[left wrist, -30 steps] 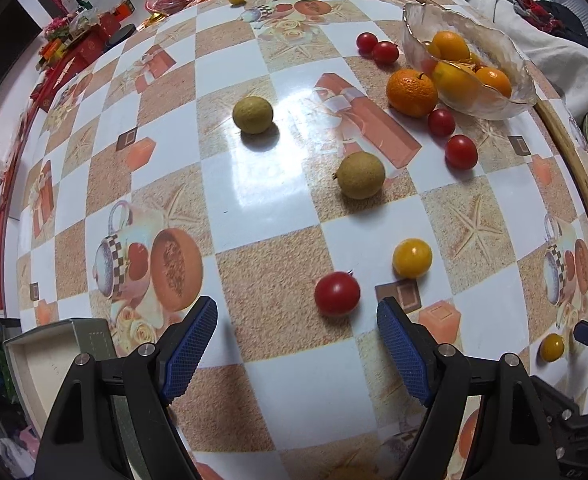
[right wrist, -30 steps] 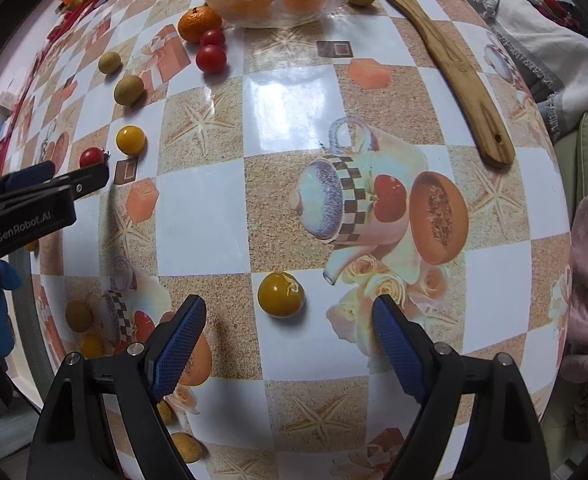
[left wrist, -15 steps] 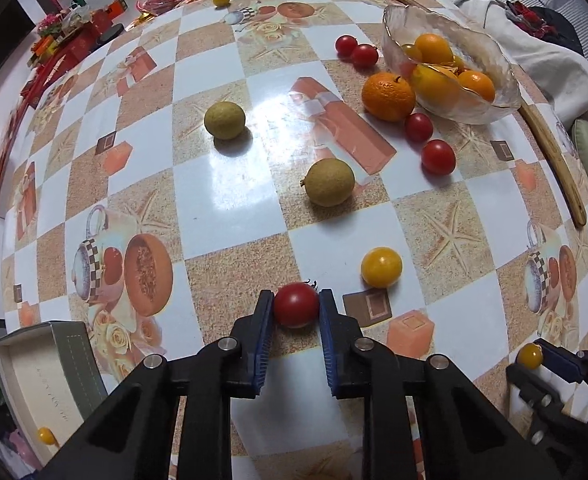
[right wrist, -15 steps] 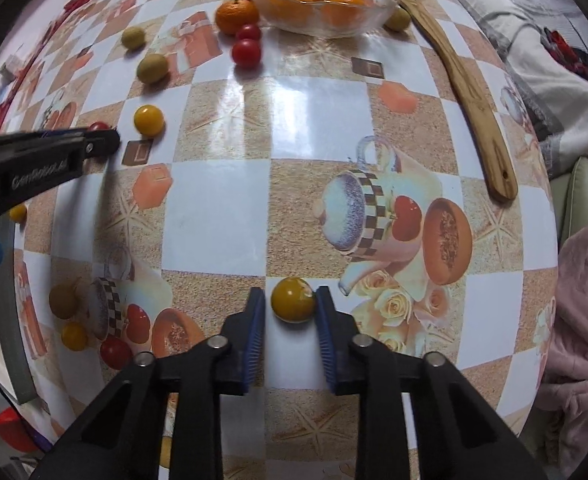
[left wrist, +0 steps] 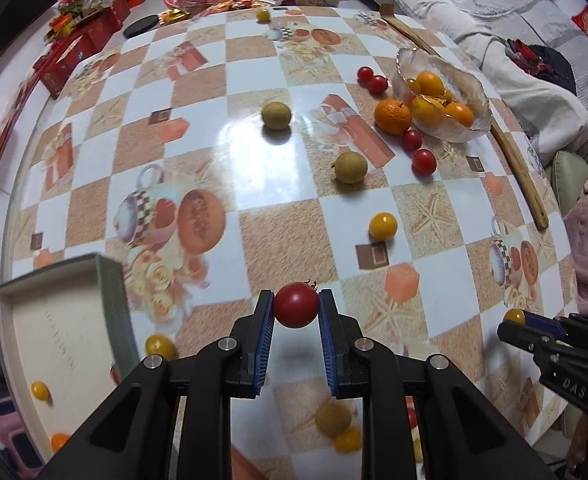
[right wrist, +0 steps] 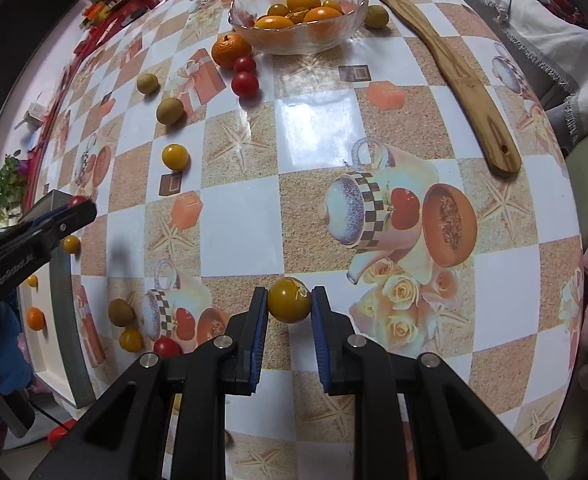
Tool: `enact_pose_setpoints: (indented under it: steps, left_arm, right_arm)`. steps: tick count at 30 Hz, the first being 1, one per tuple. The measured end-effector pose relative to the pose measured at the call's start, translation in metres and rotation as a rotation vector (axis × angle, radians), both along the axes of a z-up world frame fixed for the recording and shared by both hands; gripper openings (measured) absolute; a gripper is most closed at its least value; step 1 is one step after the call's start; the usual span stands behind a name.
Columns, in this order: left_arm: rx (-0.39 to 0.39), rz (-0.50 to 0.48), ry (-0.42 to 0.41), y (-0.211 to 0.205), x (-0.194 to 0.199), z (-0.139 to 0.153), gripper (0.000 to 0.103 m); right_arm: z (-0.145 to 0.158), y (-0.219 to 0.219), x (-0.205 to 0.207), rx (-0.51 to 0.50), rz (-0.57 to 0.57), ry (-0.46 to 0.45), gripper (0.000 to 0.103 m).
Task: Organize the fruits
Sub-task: 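Carry both tomatoes into the white tray and open both grippers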
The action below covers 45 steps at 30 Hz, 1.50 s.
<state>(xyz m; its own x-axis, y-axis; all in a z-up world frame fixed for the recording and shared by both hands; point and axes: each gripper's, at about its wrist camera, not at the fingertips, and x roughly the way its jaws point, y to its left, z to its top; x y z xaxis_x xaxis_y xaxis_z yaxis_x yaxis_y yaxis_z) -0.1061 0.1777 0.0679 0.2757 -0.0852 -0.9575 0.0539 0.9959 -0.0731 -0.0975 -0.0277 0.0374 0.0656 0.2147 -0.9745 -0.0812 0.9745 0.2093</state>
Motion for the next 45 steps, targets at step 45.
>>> enact_pose_setpoints:
  steps: [45]
  left_arm:
    - [0.075, 0.497, 0.070, 0.229, -0.187, -0.013, 0.024]
  right_arm:
    - [0.022, 0.292, -0.037, 0.100, 0.594, 0.001, 0.023]
